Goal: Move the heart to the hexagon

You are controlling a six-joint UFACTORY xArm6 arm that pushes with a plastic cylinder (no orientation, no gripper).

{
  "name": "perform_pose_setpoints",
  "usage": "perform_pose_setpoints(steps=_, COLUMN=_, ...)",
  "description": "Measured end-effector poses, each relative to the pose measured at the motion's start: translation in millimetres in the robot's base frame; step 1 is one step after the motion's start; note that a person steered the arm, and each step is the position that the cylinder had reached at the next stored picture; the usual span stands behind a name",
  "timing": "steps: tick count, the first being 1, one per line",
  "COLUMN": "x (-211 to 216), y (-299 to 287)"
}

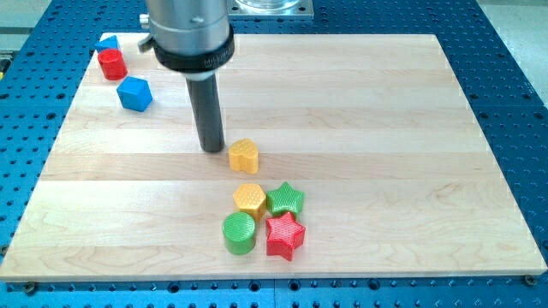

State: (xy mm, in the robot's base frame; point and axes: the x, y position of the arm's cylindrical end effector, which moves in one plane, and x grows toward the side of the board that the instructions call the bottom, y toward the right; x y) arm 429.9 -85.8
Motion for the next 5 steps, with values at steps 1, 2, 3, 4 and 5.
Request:
perform_pose_setpoints(steps=1, x=6.7, y=26.0)
perform_pose_setpoints(steps=2, x=48.2, y=29.7)
perform_pose_setpoints(steps=3, x=58.6, y=33.9)
perform_pose_setpoints(steps=4, x=20.8, y=33.2)
perform_pose_setpoints(steps=5, x=-4.5, y=49.3)
